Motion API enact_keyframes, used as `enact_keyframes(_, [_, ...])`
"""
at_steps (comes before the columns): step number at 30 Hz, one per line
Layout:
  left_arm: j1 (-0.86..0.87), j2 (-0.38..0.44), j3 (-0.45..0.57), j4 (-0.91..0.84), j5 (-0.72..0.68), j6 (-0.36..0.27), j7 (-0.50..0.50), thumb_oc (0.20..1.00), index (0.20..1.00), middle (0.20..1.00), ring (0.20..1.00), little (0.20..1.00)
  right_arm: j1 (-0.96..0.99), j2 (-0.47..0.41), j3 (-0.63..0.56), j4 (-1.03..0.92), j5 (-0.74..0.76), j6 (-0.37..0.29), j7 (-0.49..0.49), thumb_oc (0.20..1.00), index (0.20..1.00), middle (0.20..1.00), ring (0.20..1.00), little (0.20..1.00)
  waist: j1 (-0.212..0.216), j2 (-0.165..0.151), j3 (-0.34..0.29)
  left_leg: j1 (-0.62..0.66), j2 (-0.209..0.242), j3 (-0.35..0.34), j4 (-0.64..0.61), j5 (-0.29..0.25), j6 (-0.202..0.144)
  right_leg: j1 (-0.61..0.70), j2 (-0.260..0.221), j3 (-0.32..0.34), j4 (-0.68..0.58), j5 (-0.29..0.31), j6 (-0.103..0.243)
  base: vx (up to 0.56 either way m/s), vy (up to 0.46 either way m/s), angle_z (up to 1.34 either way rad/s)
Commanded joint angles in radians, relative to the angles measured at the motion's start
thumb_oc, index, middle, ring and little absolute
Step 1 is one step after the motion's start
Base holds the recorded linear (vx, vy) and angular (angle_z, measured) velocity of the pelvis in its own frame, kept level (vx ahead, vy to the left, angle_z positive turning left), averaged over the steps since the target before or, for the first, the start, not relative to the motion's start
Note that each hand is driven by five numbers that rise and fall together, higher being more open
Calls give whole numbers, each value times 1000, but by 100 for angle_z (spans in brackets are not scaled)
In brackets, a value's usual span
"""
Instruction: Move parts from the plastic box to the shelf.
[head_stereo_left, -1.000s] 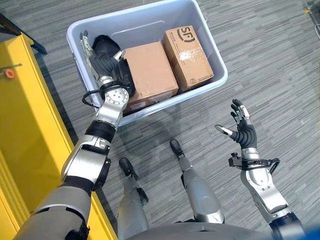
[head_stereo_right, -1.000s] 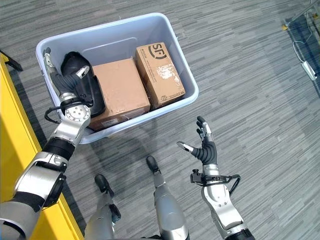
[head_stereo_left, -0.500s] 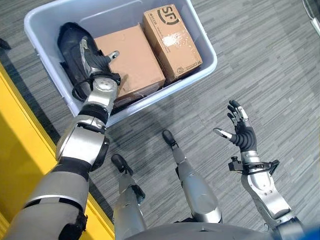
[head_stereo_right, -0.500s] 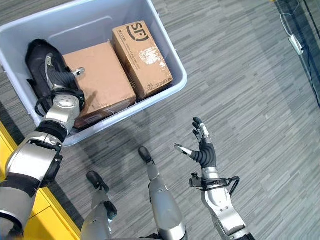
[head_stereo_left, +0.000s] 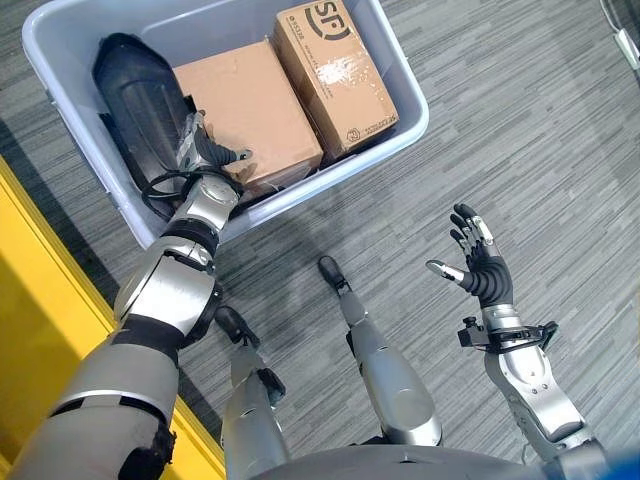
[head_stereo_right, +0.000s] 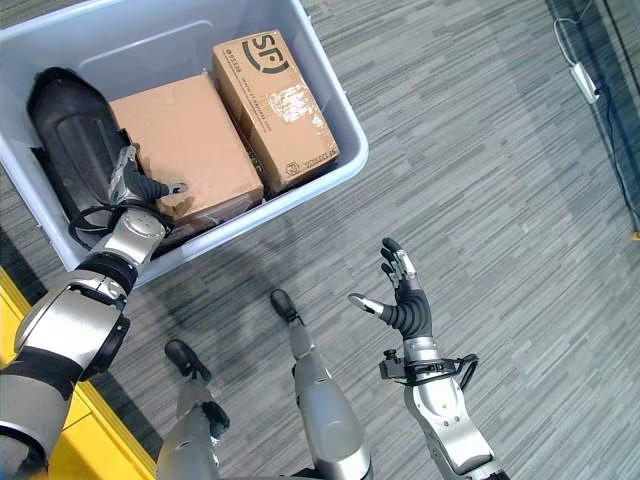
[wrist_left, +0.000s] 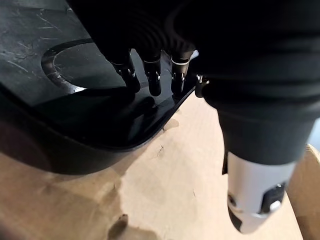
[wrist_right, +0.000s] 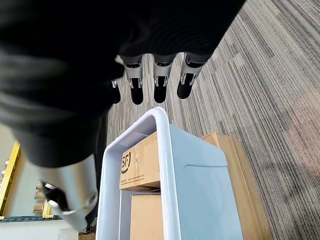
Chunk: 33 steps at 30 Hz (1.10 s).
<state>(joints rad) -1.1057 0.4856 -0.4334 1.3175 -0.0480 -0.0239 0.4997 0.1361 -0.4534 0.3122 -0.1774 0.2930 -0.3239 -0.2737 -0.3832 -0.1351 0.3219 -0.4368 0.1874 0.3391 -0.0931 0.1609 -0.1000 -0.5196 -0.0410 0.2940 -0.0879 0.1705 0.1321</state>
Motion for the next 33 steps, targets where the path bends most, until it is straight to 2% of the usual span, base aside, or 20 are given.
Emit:
enact_keyframes(1, [-21, 54, 31, 13, 68, 22, -29, 1000, 1000, 1000, 1000, 1000, -2, -44, -108, -34, 40, -60, 8, 1000, 1000, 1000, 1000, 1000, -14, 9, 38, 4, 14, -58, 143, -118, -27, -45, -26, 3, 150, -67, 41, 0, 0, 0])
enact_keyframes(3, [-21, 46, -6, -2, 132, 26, -20, 1000, 1000, 1000, 1000, 1000, -2, -50, -106, -42, 43, -66, 18, 1000, 1000, 1000, 1000, 1000, -14, 10, 38, 2, 13, -59, 143, -117, -27, -46, -26, 3, 149, -67, 40, 0, 0, 0])
enact_keyframes(7, [-2, 35, -109, -41, 278, 18, -64, 1000, 1000, 1000, 1000, 1000, -7, -76, -126, -61, 55, -72, 38, 1000, 1000, 1000, 1000, 1000, -15, 16, 41, 2, 10, -57, 143, -118, -27, -52, -26, 5, 149, -65, 42, -10, 10, -2])
enact_keyframes(12, [-1, 40, -163, -74, 354, 8, -71, 1000, 1000, 1000, 1000, 1000, -8, -81, -143, -62, 50, -77, 36, 1000, 1000, 1000, 1000, 1000, -12, 22, 43, 3, 9, -55, 143, -119, -28, -54, -26, 6, 150, -64, 44, 0, 0, 0])
enact_keyframes(13, [8, 37, -193, -101, 383, -10, -81, 1000, 1000, 1000, 1000, 1000, -14, -84, -151, -58, 46, -79, 33, 1000, 1000, 1000, 1000, 1000, -7, 29, 45, 4, 8, -57, 146, -121, -27, -52, -29, 5, 151, -66, 44, 0, 0, 0])
enact_keyframes(23, [48, -20, -279, -313, 419, -97, -76, 1000, 1000, 1000, 1000, 1000, -9, -74, -176, -32, 21, -91, 11, 1000, 1000, 1000, 1000, 1000, 29, 74, 65, -13, -8, -88, 156, -123, -20, -35, -48, -19, 151, -77, 41, -3, -6, 2])
enact_keyframes(31, [95, -18, -253, -459, 354, -145, -58, 1000, 1000, 1000, 1000, 1000, 10, -66, -199, -37, 7, -98, -9, 1000, 1000, 1000, 1000, 1000, 45, 86, 72, -14, -15, -103, 160, -126, -17, -25, -56, -28, 150, -82, 38, -3, -7, 7])
enact_keyframes(33, [123, 15, -229, -583, 323, -175, -41, 1000, 1000, 1000, 1000, 1000, 25, -62, -213, -43, 2, -106, -12, 1000, 1000, 1000, 1000, 1000, 56, 95, 72, -15, -20, -109, 164, -128, -15, -21, -60, -33, 149, -84, 37, -4, -19, 14])
